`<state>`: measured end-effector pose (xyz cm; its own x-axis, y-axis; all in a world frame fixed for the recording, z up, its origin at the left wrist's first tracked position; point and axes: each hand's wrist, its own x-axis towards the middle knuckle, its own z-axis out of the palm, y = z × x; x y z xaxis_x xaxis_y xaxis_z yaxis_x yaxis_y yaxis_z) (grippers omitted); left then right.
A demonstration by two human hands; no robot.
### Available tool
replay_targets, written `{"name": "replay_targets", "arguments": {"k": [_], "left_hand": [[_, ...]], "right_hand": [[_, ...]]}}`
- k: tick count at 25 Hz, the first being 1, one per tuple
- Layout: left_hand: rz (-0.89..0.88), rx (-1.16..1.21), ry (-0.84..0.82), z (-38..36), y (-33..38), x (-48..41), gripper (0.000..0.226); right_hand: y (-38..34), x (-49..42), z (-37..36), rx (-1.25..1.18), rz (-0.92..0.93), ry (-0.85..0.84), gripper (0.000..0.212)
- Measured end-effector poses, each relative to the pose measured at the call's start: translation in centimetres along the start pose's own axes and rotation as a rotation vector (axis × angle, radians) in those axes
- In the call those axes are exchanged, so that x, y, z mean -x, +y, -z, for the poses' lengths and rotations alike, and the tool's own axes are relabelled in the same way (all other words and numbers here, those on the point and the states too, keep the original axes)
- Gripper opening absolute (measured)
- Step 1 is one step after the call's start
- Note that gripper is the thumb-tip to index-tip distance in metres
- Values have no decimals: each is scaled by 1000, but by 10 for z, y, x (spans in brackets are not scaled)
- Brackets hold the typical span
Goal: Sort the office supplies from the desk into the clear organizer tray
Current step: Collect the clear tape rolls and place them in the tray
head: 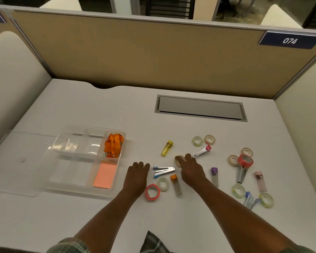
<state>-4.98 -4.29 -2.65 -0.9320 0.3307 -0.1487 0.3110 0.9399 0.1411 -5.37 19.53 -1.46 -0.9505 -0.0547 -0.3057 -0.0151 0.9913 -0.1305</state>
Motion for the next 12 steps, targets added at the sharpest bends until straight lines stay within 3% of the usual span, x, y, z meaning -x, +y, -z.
{"name": "replay_targets", "arguments": {"k": [7, 9, 12], "left_hand": [[21, -27, -64, 1, -3, 13, 45], [40, -4, -55, 6, -6, 11, 44], [89, 195, 97, 24, -14, 5, 41]], "right_hand": [[1, -3, 1, 58, 12, 60, 37], [-5, -3, 7, -157, -77, 110, 38], [-24, -7, 19, -694, -307, 237, 42]]}}
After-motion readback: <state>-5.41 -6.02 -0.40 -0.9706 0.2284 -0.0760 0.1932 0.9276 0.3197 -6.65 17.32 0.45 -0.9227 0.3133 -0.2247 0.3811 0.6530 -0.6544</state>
